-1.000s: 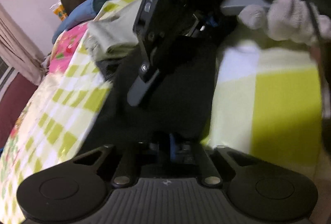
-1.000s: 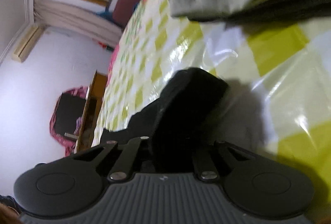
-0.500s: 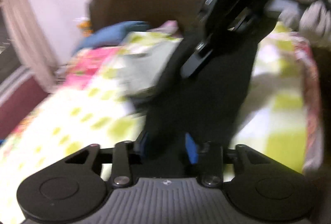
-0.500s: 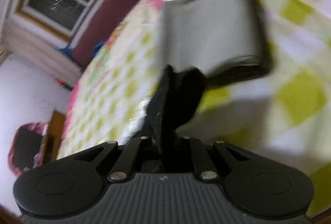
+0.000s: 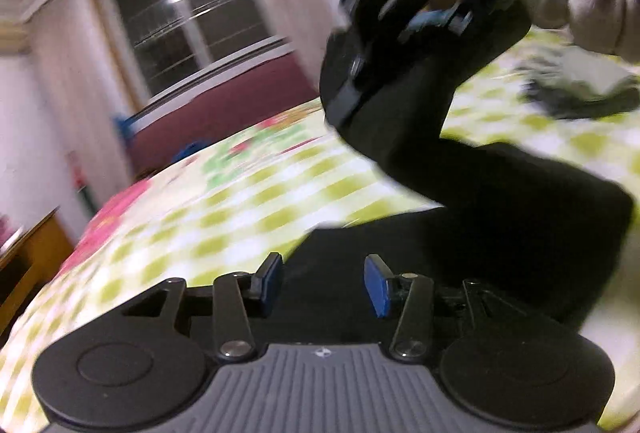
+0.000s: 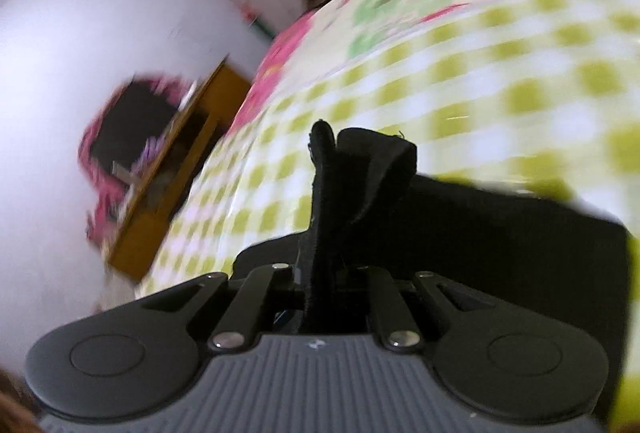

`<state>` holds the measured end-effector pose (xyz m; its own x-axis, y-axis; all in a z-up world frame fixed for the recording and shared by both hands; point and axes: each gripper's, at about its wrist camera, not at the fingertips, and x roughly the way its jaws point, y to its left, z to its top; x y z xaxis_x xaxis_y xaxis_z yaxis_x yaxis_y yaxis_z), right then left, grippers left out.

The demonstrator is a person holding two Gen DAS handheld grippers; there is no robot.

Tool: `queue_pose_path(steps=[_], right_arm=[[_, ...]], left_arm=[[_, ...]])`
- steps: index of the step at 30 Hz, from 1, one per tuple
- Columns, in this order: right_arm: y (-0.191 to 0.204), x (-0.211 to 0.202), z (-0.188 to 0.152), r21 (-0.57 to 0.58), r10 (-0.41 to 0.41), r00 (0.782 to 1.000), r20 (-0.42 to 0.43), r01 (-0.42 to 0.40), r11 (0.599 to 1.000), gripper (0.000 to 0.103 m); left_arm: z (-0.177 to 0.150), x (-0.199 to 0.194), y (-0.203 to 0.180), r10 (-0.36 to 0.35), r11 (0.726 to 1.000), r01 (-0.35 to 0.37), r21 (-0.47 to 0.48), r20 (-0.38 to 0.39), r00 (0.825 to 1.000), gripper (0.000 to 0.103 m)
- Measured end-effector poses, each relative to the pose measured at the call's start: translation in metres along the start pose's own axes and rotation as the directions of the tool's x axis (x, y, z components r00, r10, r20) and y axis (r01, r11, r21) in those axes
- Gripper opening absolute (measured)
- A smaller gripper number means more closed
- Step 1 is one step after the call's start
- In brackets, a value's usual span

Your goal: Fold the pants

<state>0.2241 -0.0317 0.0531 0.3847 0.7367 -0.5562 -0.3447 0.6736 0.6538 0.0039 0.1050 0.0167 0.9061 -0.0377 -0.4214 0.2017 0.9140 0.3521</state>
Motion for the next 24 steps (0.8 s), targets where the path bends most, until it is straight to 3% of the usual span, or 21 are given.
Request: queue_pose_path(steps=[4,10,17,24], right_arm=[[0.045,0.077,-0.012,-0.051,0.034,0.992,-0.124,-0.041,0.998,0.009],[0.086,0.125,-0.041,-0.157,-0.016,0.978,-0.207,-0.017,0.987,0.010],[0.109,0.151,-0.044,-0.176,-0.007,0.977,-0.213,-0.032,0.984,0.010],[0.137,0.169,-0.046,-0.219,-0.029,0.975,-0.222,-0.021,0.975,0.010]], left_arm=[[-0.027,-0.003,0.038,0.094,0.992,-0.097,-0.082,-0.044,0.995,0.061],[-0.067,-0.002,0.066,0.152,0.977,-0.169,-0.132,-0.135,0.979,0.061],[-0.092,0.025,0.063,0.122,0.979,-0.154,-0.135,-0.222,0.967,0.059],[-0.093,0.024,0.061,0.080,0.969,-0.123,-0.213,-0.200,0.976,0.057]])
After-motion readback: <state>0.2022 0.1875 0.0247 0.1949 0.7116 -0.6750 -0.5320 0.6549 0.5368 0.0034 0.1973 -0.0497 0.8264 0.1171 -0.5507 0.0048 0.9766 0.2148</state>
